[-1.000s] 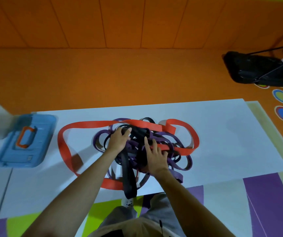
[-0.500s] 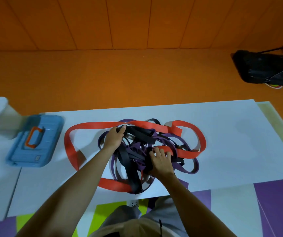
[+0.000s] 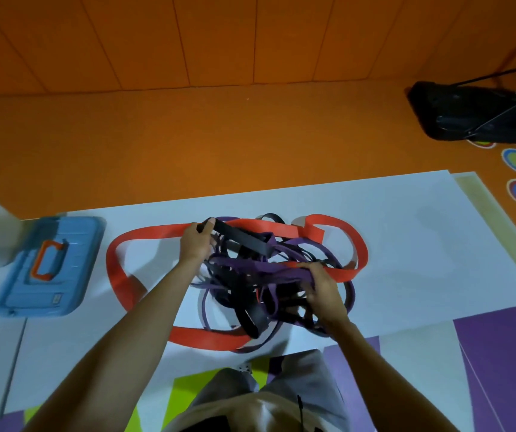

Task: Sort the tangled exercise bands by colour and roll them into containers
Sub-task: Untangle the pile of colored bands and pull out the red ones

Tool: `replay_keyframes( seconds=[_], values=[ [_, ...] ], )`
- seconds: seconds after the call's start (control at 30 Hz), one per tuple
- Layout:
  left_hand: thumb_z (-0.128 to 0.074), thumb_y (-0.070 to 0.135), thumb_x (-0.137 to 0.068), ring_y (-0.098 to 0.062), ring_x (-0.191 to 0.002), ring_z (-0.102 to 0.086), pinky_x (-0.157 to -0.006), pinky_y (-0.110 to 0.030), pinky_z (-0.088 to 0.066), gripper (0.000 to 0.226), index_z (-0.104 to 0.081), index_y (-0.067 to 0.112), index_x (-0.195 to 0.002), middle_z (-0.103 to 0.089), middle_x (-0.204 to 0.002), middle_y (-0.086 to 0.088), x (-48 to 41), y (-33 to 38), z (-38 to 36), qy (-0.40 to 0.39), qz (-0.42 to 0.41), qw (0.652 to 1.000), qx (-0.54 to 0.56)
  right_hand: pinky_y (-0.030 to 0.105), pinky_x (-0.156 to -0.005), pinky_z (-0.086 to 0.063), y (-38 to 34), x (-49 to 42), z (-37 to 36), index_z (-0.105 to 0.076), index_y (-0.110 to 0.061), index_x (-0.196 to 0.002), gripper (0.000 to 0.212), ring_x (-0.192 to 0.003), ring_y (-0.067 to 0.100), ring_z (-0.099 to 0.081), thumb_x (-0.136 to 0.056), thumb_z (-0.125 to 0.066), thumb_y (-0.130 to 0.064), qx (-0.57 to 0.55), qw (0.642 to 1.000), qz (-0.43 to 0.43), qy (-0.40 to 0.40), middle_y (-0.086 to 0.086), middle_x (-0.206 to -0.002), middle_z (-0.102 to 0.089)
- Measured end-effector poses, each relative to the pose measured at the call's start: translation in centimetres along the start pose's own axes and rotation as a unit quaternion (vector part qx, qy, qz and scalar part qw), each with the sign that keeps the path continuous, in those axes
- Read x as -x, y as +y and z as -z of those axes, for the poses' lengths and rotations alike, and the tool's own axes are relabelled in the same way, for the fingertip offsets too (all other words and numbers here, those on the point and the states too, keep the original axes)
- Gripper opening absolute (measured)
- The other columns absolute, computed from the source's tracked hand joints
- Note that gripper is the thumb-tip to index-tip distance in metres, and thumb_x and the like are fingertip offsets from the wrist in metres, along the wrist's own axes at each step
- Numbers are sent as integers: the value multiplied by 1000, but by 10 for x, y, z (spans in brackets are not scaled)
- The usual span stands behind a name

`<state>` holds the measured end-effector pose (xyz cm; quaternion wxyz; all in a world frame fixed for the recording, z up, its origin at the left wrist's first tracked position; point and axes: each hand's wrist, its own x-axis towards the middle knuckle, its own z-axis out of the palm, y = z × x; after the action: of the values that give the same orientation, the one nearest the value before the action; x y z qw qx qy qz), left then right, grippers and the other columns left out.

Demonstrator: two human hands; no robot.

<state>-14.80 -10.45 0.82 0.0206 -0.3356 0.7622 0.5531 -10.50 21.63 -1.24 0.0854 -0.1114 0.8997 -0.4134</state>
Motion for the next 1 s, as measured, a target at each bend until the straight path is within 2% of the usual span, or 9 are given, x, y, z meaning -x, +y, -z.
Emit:
replay_keyframes(
  seconds=[0.13, 0.27, 0.43, 0.5, 0.6, 0.67, 0.8, 0.9, 1.0],
  values=[
    [-53, 49, -104, -23, -60, -52, -65, -35, -41, 49, -57, 10, -76, -60, -68, -5, -6, -1, 4, 0, -11, 999, -39, 48, -79, -58, 17, 9, 31, -60, -33, -112, 25, -92, 22, -68, -94, -52, -19, -98, 984, -96, 111, -6, -101, -70],
    [-56, 53, -103, -23, -60, -54, -63, -36, -39, 52, -54, 13, -69, -61, -66, -4, 1, -2, 0, -28, -41, 995, -89, 45, -46, -54, 19, 21, 47, -54, -25, -107, 19, -58, 38, -68, -100, -46, -10, -219, 931, -205, 209, 12, -79, -70],
    [-55, 59, -100, -23, -66, -62, -72, -39, -49, 48, -57, 15, -80, -74, -79, -4, 3, -10, -9, -59, -21, 992, -112, 40, -54, -52, 37, 19, 47, -56, -16, -101, 11, -70, 44, -64, -94, -48, -12, -349, 825, -301, 328, 25, -90, -63],
    [-54, 59, -101, -23, -68, -69, -75, -37, -52, 48, -61, 12, -95, -77, -84, -4, 6, -9, -13, -78, -6, 993, -89, 34, -61, -52, 53, 16, 47, -62, -10, -104, 12, -83, 38, -65, -95, -54, -10, -320, 821, -356, 311, 15, -92, -66],
    [-50, 56, -104, -21, -77, -75, -76, -33, -50, 47, -58, 11, -117, -79, -92, -6, 11, -6, -20, -101, 10, 992, -72, 48, -88, -54, 84, 11, 49, -63, -5, -118, 34, -106, 43, -66, -92, -58, -26, -108, 888, -428, 128, 20, -110, -70],
    [-48, 57, -104, -21, -82, -76, -71, -32, -49, 48, -57, 13, -121, -79, -95, -7, 10, -8, -24, -123, 16, 990, -62, 57, -108, -44, 94, 10, 49, -53, -15, -138, 52, -128, 43, -54, -89, -59, -30, 55, 895, -442, 30, 20, -135, -60],
    [-50, 63, -101, -26, -86, -77, -90, -43, -57, 56, -55, 10, -119, -78, -96, -6, 9, -14, -33, -144, 31, 988, -44, 67, -120, -15, 64, 6, 45, -9, -33, -164, 104, -159, 35, -5, -82, -71, -14, 220, 941, -258, -3, 7, -170, -6],
    [-52, 51, -105, -25, -80, -78, -86, -42, -58, 45, -55, 9, -120, -77, -92, -6, 14, -12, -40, -141, 38, 989, -17, 63, -122, -9, 47, -8, 35, -13, -34, -165, 103, -160, 32, -10, -74, -63, -29, 302, 945, -37, -116, 5, -172, -13],
    [-52, 51, -105, -25, -78, -78, -90, -44, -58, 45, -55, 9, -121, -78, -93, -7, 14, -11, -42, -140, 36, 989, -13, 58, -124, 5, 24, -17, 13, -17, -34, -166, 90, -158, 27, -20, -80, -31, -55, 311, 927, 55, -205, -1, -170, -26]
  ],
)
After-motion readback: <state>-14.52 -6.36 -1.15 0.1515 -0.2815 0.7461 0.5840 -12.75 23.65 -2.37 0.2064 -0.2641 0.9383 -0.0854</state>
